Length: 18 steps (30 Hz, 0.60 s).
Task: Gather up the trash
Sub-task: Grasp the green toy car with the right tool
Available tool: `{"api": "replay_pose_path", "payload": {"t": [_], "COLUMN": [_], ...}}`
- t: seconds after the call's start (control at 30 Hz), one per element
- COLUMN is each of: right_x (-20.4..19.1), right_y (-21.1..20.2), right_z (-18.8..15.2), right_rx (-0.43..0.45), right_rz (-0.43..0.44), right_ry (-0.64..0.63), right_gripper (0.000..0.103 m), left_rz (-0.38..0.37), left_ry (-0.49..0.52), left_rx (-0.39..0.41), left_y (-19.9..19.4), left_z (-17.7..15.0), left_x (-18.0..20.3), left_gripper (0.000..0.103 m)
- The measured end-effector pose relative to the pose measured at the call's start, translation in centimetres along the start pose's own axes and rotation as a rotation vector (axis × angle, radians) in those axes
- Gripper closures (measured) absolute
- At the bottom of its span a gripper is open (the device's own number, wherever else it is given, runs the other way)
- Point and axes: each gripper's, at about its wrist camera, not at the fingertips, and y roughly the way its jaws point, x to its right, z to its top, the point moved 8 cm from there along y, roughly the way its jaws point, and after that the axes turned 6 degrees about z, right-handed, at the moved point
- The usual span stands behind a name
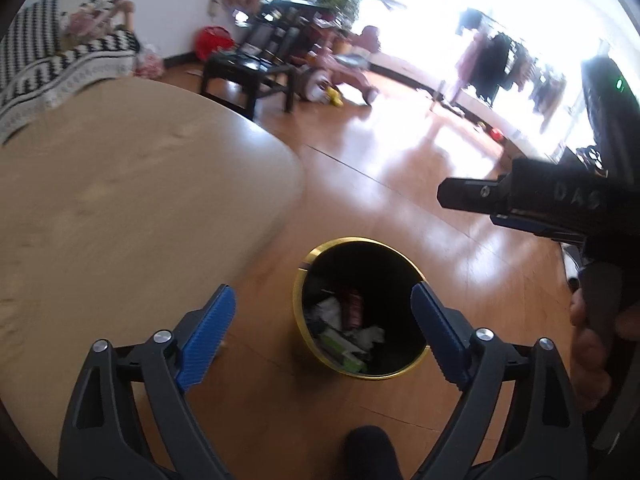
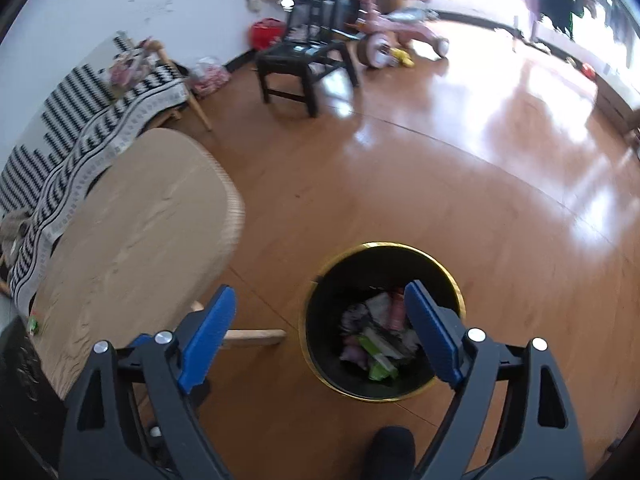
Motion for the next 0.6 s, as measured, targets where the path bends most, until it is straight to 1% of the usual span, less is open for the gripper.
{"api": "replay_pose_path", "payload": {"t": [0.03,0.07,0.13,0.2,0.3,0.33,0.37,0.43,0.47,0.53,0.6], "right_x": [-1.4,-2.6,-6.6,-10.7,-17.8,-20.1,-22.8,-27.3,-30.1,-34.4,-38.3], "right_y": [0.0,0.0,0.2,0.5,1.0,1.3,1.5,1.8,2.0,2.3,2.6], "right_z": [0.2,0.2,-0.1,-0.6,-2.2,-3.0,-3.9,-5.7,-7.1,-9.7,-12.4], "right_rx": [0.009,0.014,0.019,0.019,0.008,-0.001,-0.012,-0.024,-0.033,-0.052,-0.075], "right_rz": [0.014,0.028,0.081,0.133,0.227,0.254,0.282,0.327,0.355,0.398,0.439], "right_ry": [-0.025,-0.043,-0.097,-0.149,-0.25,-0.287,-0.331,-0.411,-0.467,-0.556,-0.637], "right_gripper": [0.018,0.018,0.017,0.017,0.013,0.013,0.013,0.013,0.013,0.013,0.012], "left_rz": [0.018,0.055,0.099,0.162,0.267,0.291,0.342,0.408,0.462,0.521,0.593], "left_ry": [-0.008,-0.021,-0.035,-0.05,-0.082,-0.089,-0.104,-0.126,-0.15,-0.187,-0.259], "left_rx": [0.013,0.031,0.051,0.07,0.089,0.092,0.092,0.09,0.087,0.081,0.079], "left_y": [-1.1,-2.7,-4.9,-7.7,-12.0,-13.0,-14.7,-16.8,-18.4,-20.5,-23.3], "left_z": [0.1,0.3,0.2,0.0,-1.5,-2.0,-3.2,-4.9,-6.4,-8.0,-10.5], "left_x": [-1.1,-3.1,-5.7,-9.5,-15.6,-17.0,-19.7,-23.0,-25.7,-28.8,-32.7], "left_gripper": [0.013,0.012,0.01,0.01,0.009,0.009,0.008,0.008,0.008,0.008,0.008]}}
